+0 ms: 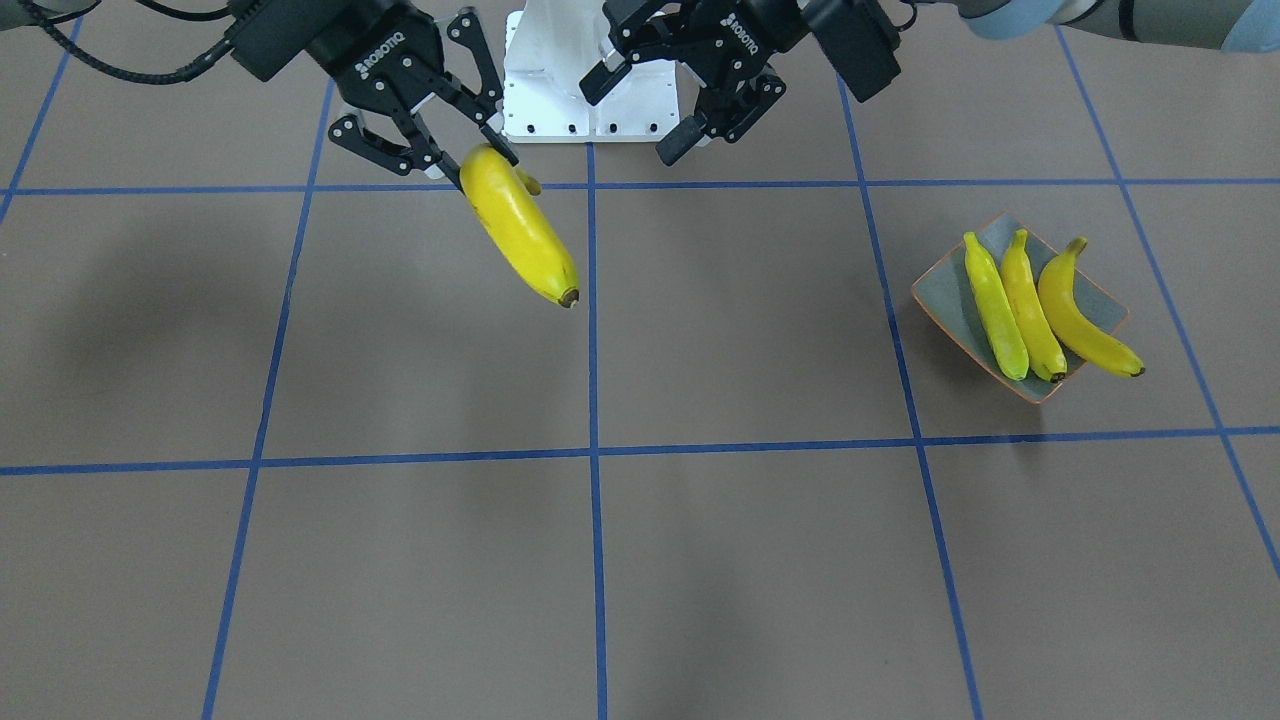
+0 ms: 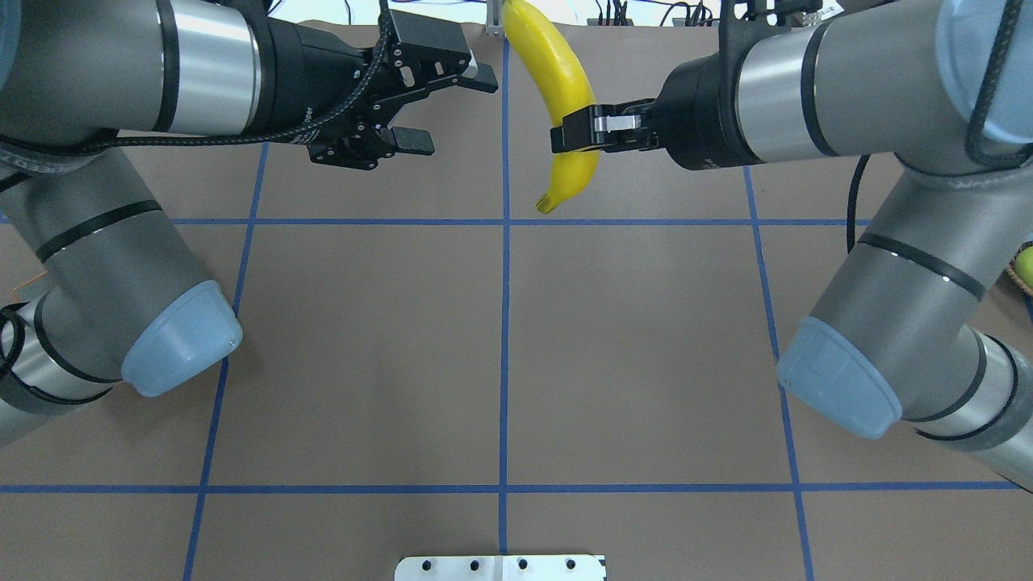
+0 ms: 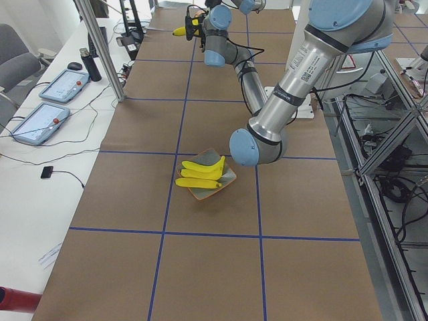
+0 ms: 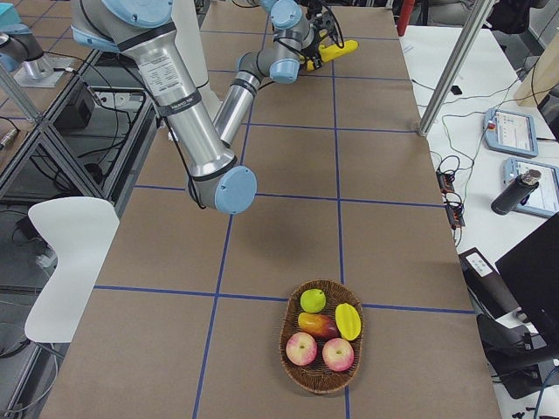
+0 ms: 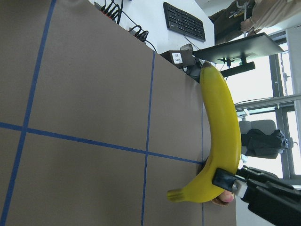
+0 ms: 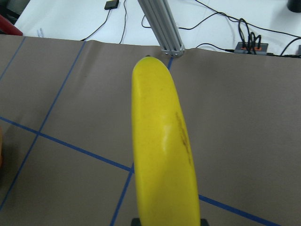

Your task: Transfer all bananas from basket to plate

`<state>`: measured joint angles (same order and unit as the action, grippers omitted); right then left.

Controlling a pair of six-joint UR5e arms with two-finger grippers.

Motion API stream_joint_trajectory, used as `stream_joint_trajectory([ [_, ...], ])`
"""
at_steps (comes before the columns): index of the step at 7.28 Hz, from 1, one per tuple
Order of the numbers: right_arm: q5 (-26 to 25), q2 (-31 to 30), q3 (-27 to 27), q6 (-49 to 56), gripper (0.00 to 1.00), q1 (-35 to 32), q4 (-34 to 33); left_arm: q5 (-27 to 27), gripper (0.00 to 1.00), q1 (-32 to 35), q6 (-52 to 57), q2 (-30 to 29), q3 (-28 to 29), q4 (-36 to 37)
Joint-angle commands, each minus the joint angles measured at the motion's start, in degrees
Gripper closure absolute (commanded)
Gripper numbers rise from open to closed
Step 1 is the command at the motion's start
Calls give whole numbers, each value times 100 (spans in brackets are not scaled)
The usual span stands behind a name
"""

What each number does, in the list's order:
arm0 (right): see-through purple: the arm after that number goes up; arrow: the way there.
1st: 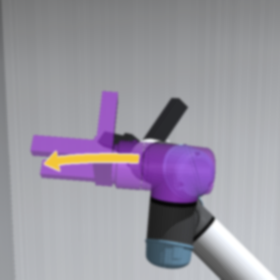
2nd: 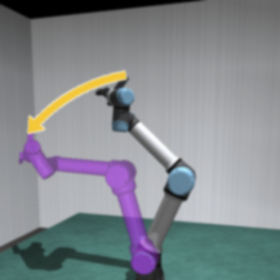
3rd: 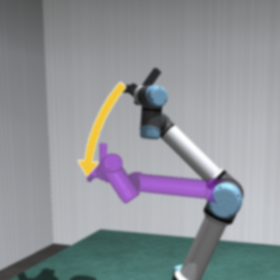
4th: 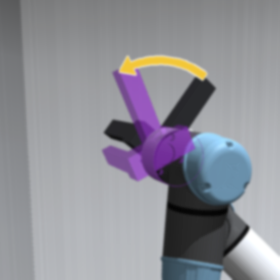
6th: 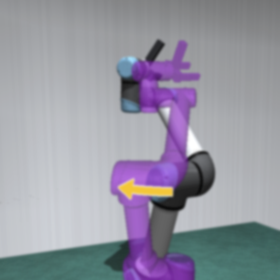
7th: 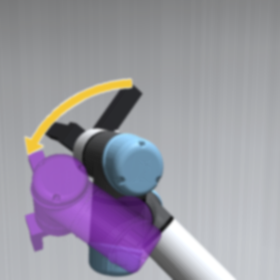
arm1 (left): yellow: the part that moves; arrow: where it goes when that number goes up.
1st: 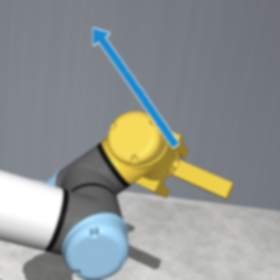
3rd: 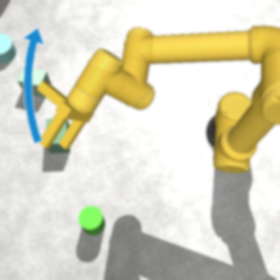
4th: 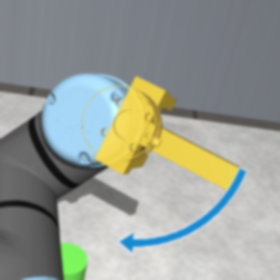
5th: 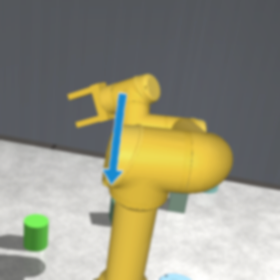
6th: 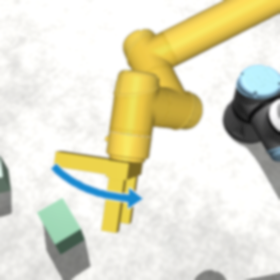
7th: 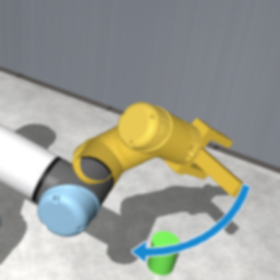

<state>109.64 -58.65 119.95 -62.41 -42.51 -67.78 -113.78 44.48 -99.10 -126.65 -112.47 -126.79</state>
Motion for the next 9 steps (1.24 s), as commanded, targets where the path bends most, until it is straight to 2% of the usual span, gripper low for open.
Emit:
stream_joint_trajectory([
  [1,-599,134,99,-183,100,460,2,163,0,-36,-127,-9,163,-213],
  [3,-969,143,108,-184,100,769,2,181,0,-36,-459,-44,164,-345],
  [6,-1049,143,213,-184,100,901,2,505,0,-36,-558,-79,242,-355],
  [9,-1234,152,345,-184,100,1060,2,506,0,-36,-558,-79,445,-592],
])
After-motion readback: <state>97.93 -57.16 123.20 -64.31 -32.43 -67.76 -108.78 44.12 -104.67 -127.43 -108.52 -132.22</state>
